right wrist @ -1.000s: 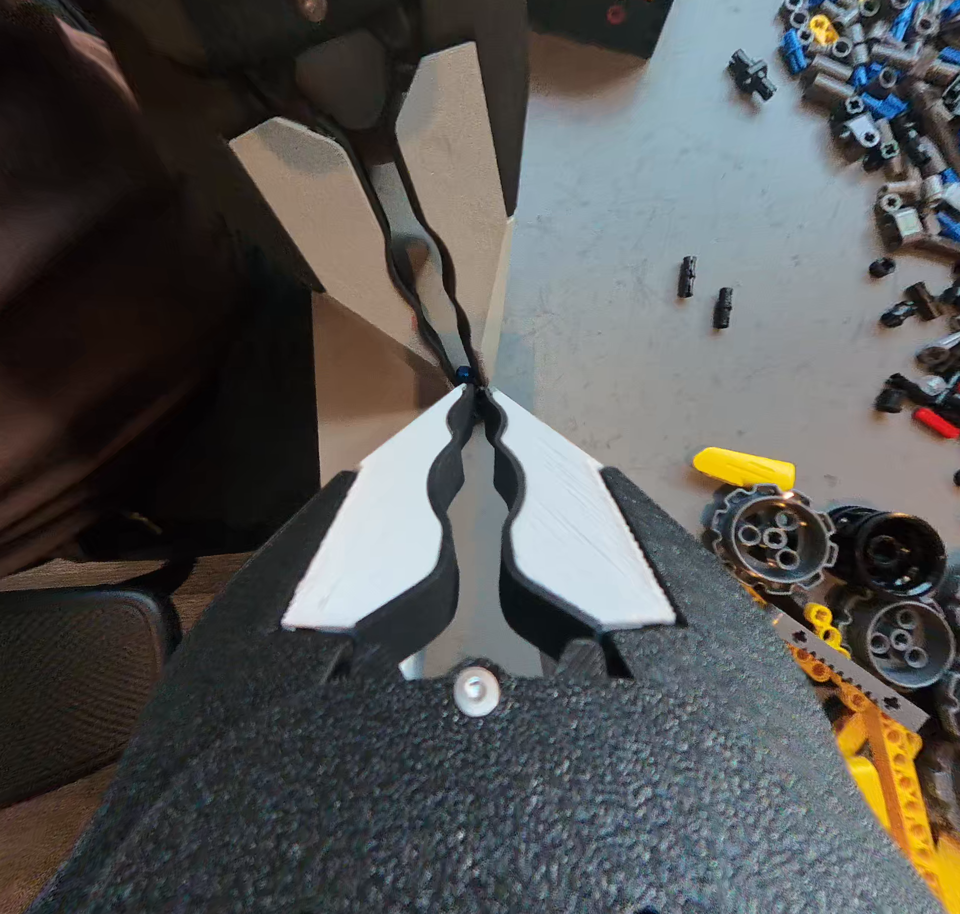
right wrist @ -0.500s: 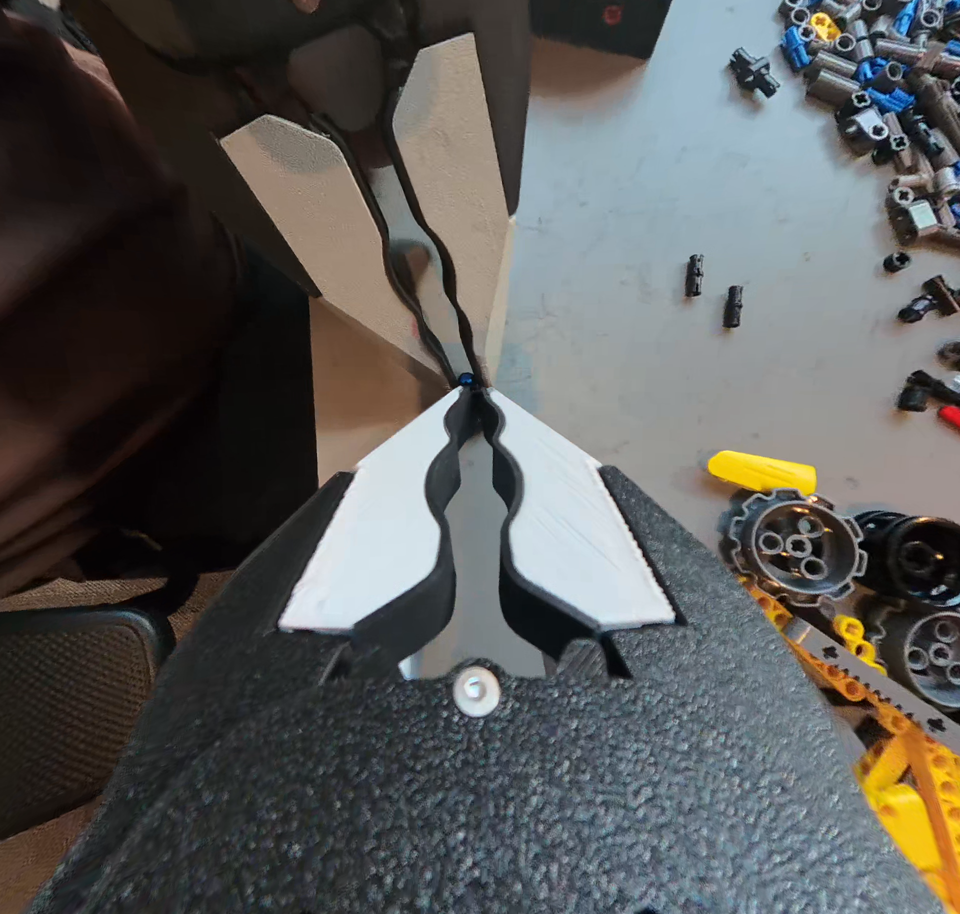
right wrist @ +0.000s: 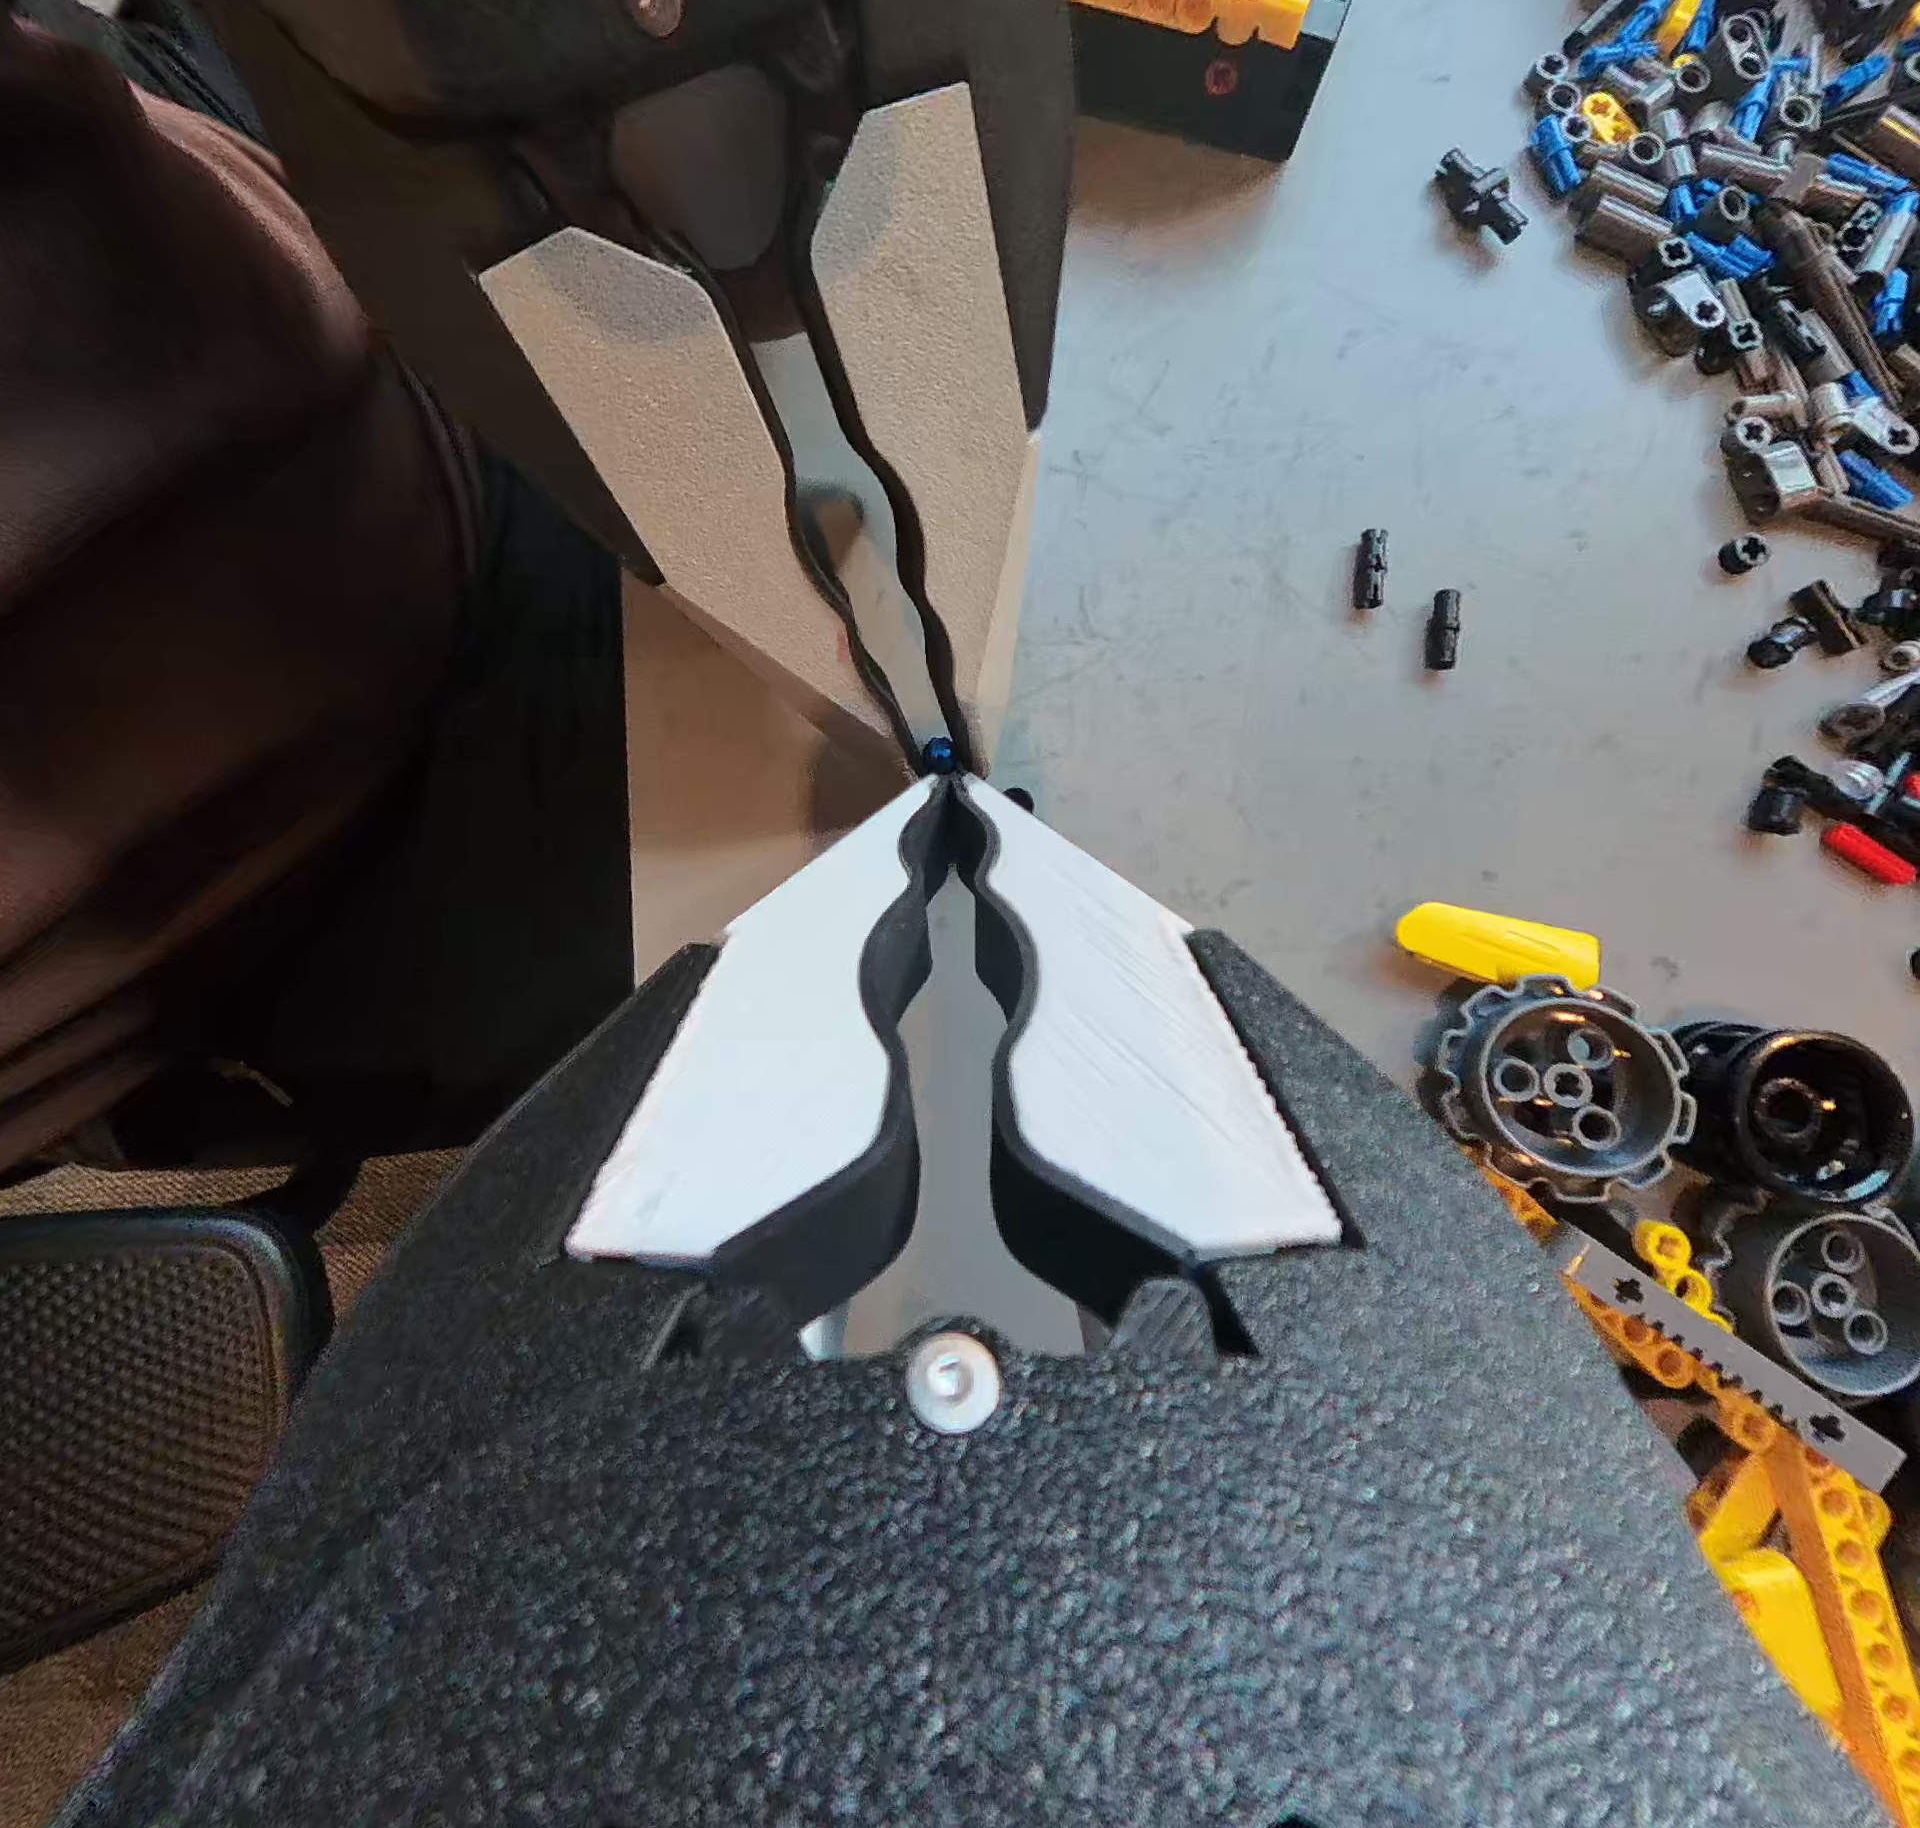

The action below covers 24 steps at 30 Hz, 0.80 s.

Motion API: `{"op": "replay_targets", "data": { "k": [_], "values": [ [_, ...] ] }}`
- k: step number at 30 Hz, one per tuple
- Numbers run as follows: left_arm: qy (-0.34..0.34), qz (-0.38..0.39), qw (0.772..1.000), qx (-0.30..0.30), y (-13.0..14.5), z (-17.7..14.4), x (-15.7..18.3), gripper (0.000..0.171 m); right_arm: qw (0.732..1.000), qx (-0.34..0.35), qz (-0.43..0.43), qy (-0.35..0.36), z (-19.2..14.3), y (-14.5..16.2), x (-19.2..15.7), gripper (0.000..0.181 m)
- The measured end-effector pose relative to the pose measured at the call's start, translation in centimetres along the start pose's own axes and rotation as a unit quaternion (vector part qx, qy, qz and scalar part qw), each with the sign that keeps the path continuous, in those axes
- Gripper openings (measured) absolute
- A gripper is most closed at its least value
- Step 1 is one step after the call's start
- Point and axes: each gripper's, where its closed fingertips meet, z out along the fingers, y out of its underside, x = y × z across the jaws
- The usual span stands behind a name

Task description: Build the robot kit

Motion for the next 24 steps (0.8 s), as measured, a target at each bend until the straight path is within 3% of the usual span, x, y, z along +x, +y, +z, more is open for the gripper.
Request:
{"op": "replay_targets", "data": {
  "k": [5,8,15,21,24],
  "values": [
    [-0.007,-0.021,1.0,-0.001,1.0,-1.1,0.5,0.005,0.992,0.086,0.093,-0.006,-1.1,-2.8,2.4,0.001],
    [-0.012,-0.029,1.0,-0.001,1.8,-1.9,0.5,0.005,0.993,0.058,0.078,0.059,-0.4,-2.7,5.4,0.002],
    [-0.03,-0.035,0.999,-0.008,2.5,-2.8,0.2,0.005,0.996,-0.018,0.045,0.077,2.9,-3.1,8.8,0.01],
    [-0.028,-0.039,0.999,0.0,2.5,-2.7,0.2,0.005,0.997,-0.036,0.044,0.057,4.0,-2.7,8.7,0.002],
    [-0.035,-0.046,0.998,0.0,2.6,-2.8,0.0,0.015,0.997,-0.031,0.05,0.052,4.0,-2.7,8.4,0.0]
  ]
}}
